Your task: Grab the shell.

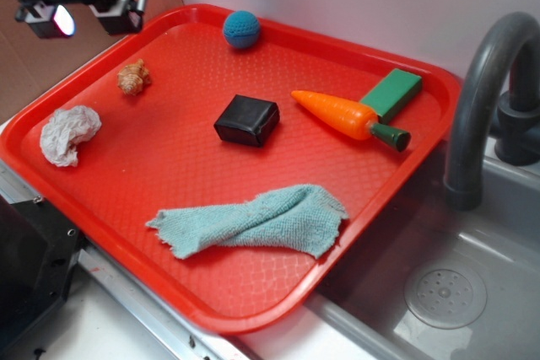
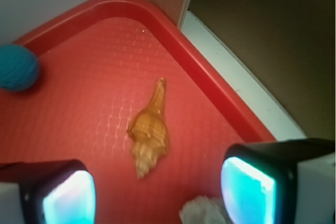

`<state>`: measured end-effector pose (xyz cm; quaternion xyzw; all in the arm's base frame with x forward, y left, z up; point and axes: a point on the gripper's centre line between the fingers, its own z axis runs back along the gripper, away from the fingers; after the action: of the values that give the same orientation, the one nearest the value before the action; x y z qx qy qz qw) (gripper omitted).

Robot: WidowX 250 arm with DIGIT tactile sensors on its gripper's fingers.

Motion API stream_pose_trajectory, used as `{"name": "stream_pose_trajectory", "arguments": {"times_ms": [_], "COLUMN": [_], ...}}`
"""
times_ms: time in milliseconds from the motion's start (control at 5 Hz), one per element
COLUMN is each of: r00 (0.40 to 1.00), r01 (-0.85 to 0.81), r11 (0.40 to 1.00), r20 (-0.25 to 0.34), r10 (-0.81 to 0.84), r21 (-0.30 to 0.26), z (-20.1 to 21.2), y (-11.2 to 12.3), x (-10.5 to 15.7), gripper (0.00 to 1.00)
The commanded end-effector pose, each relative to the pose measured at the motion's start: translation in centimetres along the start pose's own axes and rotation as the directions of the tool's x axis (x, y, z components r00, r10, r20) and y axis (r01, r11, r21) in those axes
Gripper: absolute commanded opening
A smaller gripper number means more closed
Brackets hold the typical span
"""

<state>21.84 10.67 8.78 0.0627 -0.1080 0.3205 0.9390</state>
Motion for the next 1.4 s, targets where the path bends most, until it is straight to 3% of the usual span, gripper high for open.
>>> {"name": "stream_pose_trajectory", "arguments": {"times_ms": [0,400,600,800,1200], "r00": [0.999,0.986,0.983,0.986,0.983], "r01": [-0.047,0.062,0.063,0.045,-0.017], "r11": [0.998,0.995,0.991,0.993,0.996], "r20": [-0.023,-0.147,-0.163,-0.157,-0.183], "r10": [0.048,-0.073,-0.081,-0.061,0.001], "r21": [0.031,-0.077,-0.115,-0.106,-0.089], "z": [-4.6,-6.2,-6.0,-6.0,-4.6], "y": [-0.2,-0.9,-1.0,-0.9,0.3], "x": [2.9,2.1,1.7,1.5,2.6], "gripper": [1.0,1.0,1.0,0.0,0.0]}}
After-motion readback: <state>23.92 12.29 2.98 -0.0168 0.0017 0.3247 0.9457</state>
